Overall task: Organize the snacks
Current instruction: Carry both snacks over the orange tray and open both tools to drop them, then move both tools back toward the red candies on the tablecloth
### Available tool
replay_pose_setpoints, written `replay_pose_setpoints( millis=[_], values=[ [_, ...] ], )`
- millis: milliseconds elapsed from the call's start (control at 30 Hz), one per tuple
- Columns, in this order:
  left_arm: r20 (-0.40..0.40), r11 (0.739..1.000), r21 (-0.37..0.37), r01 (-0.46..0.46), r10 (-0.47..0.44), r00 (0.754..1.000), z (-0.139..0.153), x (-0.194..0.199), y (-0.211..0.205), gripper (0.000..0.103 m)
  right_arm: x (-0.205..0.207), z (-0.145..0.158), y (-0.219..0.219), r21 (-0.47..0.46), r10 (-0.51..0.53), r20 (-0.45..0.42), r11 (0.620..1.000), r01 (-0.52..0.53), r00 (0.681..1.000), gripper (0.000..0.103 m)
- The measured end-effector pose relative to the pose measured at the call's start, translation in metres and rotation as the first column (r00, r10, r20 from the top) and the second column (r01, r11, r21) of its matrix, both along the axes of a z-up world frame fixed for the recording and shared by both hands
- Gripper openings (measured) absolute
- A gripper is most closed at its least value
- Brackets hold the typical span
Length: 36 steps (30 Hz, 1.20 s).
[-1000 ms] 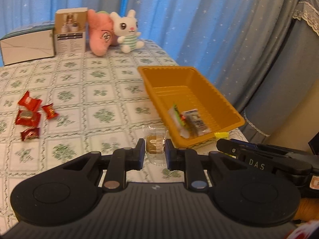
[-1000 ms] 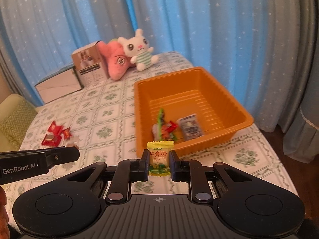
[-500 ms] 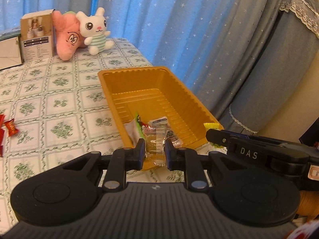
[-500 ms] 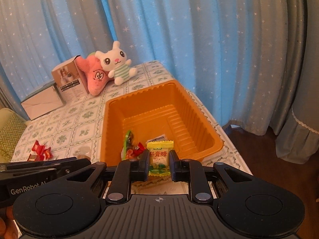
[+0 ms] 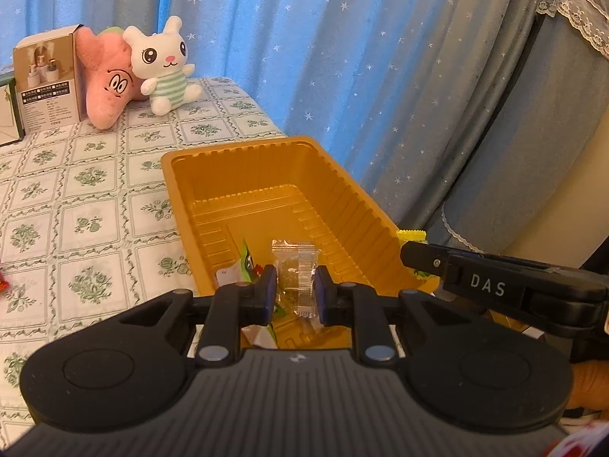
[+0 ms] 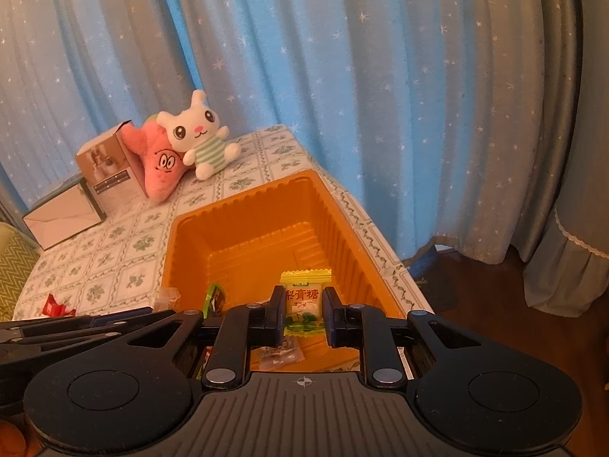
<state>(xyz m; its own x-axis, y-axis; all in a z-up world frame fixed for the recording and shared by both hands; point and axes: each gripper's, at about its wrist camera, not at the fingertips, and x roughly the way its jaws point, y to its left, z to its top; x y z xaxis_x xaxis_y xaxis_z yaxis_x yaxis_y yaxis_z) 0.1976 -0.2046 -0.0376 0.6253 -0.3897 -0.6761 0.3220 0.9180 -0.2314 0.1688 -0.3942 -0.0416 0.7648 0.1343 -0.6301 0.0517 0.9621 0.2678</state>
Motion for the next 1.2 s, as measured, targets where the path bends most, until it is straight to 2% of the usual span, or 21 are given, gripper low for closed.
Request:
replay_pose_setpoints(
  millis=[133,333,667,800,833,933,1200],
  values=[
    [-0.019,1.0,0.009,-0.001,0.001,1.0,-0.011,0.008,-0.003,0.021,0.005,-0.002,-0.002,0.006,-0.006,-0.003,1.0,0.006,1.0,0.02],
    [-0.013,0.999,0.037,-0.015,0.016,1.0,-0.017,-0.005,0.008,0.021,0.005,-0.008,-0.002,0.009,-0.003,-0.016,1.0,0.003,1.0,0.02],
    [-0.006,0.998,0.023,-0.066,0.066,0.998,-0.011,-0.018,0.029,0.021,0.015,-0.007,0.005,0.014,0.013,-0.009,1.0,-0.013,1.0,0.02],
    [0.0,0.997,0.018,-0.081,0.081,0.997,-0.008,-0.02,0.034,0.021,0.025,-0.006,0.002,0.065,0.017,0.002,0.998,-0.017,1.0,0.021],
    [0.0,0.996,0.018,-0.085,0.085,0.996,-0.008,-0.021,0.036,0.021,0.028,-0.006,0.001,0.076,0.015,-0.005,0.997,-0.014,1.0,0.024],
    [0.003,0.995,0.019,-0.097,0.097,0.995,-0.006,-0.024,0.041,0.021,0.026,-0.003,-0.003,0.086,-0.013,0.009,0.996,0.012,1.0,0.055],
    [0.011,0.991,0.028,-0.13,0.13,0.991,0.0,-0.039,0.062,0.022,-0.006,-0.003,0.0,0.075,-0.047,-0.015,0.996,0.048,0.999,0.056]
  ],
)
